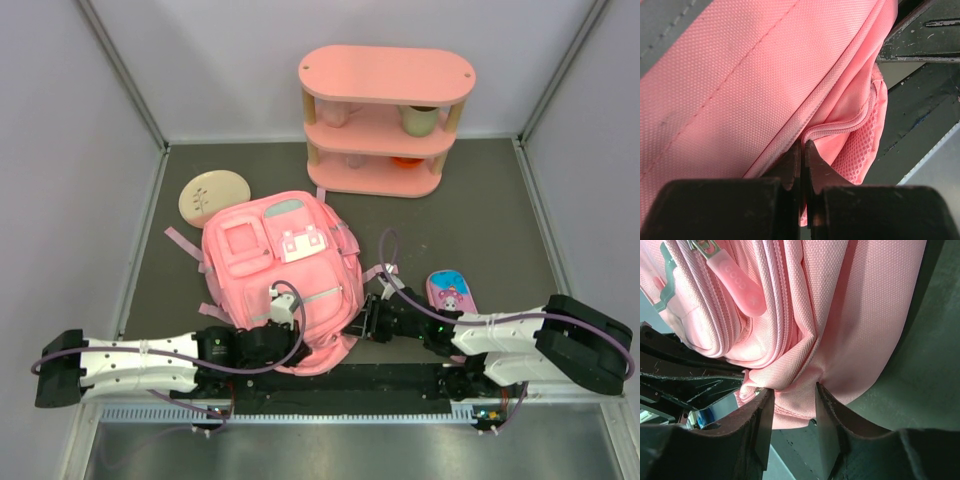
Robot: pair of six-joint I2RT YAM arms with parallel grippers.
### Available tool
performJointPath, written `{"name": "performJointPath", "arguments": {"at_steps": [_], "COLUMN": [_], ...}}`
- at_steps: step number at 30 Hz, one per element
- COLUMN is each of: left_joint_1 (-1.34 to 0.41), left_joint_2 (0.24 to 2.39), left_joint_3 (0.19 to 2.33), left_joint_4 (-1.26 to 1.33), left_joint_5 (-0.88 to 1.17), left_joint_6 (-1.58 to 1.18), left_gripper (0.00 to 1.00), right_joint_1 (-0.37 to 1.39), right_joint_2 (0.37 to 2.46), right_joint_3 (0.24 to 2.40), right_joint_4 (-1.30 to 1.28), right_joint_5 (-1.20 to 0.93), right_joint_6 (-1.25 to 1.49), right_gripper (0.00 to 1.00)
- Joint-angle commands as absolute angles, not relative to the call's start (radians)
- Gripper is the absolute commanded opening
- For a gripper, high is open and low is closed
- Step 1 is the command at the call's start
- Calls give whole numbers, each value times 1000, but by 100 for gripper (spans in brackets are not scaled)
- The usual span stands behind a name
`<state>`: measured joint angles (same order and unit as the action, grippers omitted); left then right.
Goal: Pack the student bag
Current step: Zip the student bag at the center of the board.
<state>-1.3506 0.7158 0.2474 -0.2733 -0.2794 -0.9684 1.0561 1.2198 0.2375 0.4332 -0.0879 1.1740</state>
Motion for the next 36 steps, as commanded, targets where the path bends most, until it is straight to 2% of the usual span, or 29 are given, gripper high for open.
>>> {"name": "performJointPath", "arguments": {"at_steps": [1,7,12,17,24,26,30,33,36], "left_joint_1": [-1350,-1350,-1351,-1350,-1351,-1351,-1350,-1350,-1351], "left_joint_2": [738,759,778,772,764,761,752,744,744], "left_joint_3": [213,221,229,227,225,227,230,227,227], "left_joint_4": [-253,-244,-242,-241,-239,-239,-248,-248,-247], "left_joint_5": [-264,-256,-255,-255,-264,-268,-281,-282,-281], "left_joint_6": [-969,-959,-953,-950,-953,-954,-953,-956,-954], "left_gripper": [0,0,0,0,0,0,0,0,0], "right_joint_1": [1062,1061,1063,1069,1075,1077,1088,1091,1091], "right_joint_2": [1207,1275,1325,1312,1328,1336,1332,1338,1356], "right_joint_3": [302,311,321,305,328,322,305,310,328], "right_joint_4": [497,613,696,724,718,745,772,765,732], "right_joint_5": [-110,-149,-144,-106,-117,-138,-143,-140,-132], "right_joint_6": [1192,1204,1233,1278,1272,1276,1282,1272,1258], "right_gripper": [36,32,37,34,0,1,18,25,26]}}
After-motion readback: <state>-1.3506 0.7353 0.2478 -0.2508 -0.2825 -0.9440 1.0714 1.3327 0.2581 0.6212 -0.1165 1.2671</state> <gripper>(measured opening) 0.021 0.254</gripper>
